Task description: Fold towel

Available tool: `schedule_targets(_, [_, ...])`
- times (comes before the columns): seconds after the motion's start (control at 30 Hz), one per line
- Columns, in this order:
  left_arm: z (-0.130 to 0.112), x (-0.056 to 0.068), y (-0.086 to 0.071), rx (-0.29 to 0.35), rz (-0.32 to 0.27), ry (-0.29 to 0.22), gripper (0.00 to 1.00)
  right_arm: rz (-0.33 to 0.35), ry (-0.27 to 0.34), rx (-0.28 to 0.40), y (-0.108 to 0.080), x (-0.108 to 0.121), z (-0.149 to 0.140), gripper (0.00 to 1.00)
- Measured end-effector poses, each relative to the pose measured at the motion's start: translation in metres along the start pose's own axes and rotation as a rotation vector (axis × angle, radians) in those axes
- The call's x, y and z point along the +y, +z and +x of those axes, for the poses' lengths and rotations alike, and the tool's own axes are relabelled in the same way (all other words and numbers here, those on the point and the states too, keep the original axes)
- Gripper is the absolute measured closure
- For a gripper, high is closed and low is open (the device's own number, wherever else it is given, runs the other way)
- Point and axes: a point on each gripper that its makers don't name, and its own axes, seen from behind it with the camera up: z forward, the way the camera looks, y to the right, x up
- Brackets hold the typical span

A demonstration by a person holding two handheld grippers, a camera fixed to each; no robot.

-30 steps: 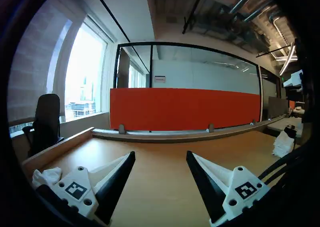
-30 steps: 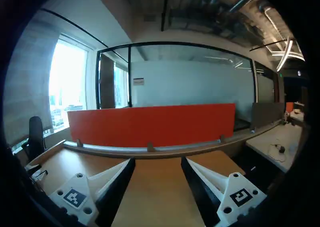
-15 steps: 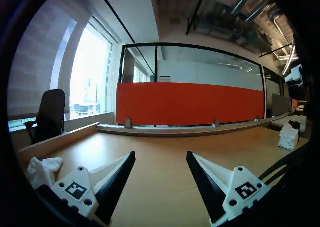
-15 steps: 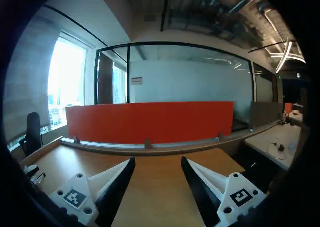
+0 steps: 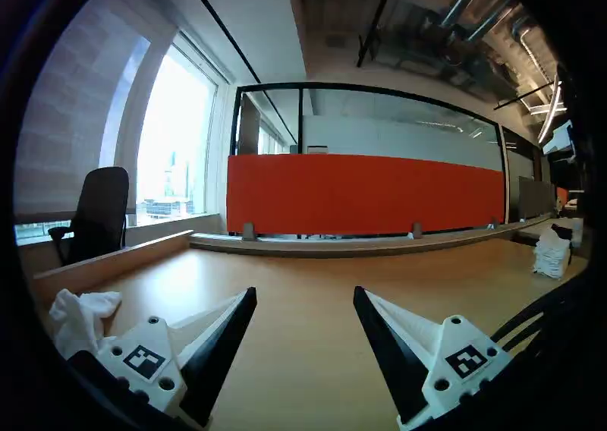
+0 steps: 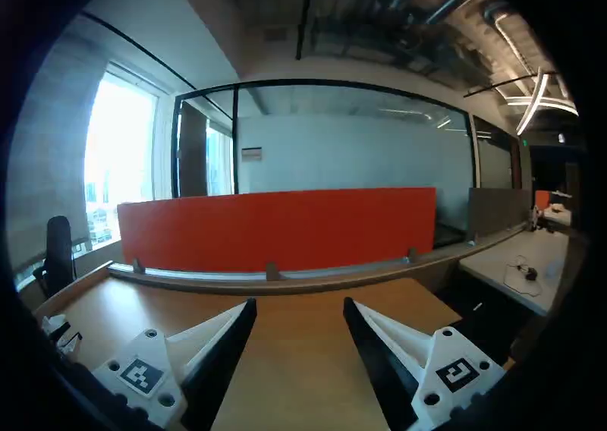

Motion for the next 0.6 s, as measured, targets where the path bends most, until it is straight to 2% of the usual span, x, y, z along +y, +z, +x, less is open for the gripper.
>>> schedule_targets(0.07, [-0.0011,-0.0024,0.0,-0.001,0.006,0.007,0.06,-0.005,-0.002,-0.002,-0.0003,0.002,-0.0018,0.12])
schedule_targets(0.37, [-0.0013,0.0037,0.0,-0.002,0.005,0.014,0.06,-0.006,-0.007,-0.011,-0.0015,0.002,-0.0045,0.12])
schedule_targets(0.6, [-0.0013,0.003,-0.001,-0.004,0.008,0.016,0.05,-0.006,-0.007,-0.005,-0.0012,0.0044,-0.0039,0.12])
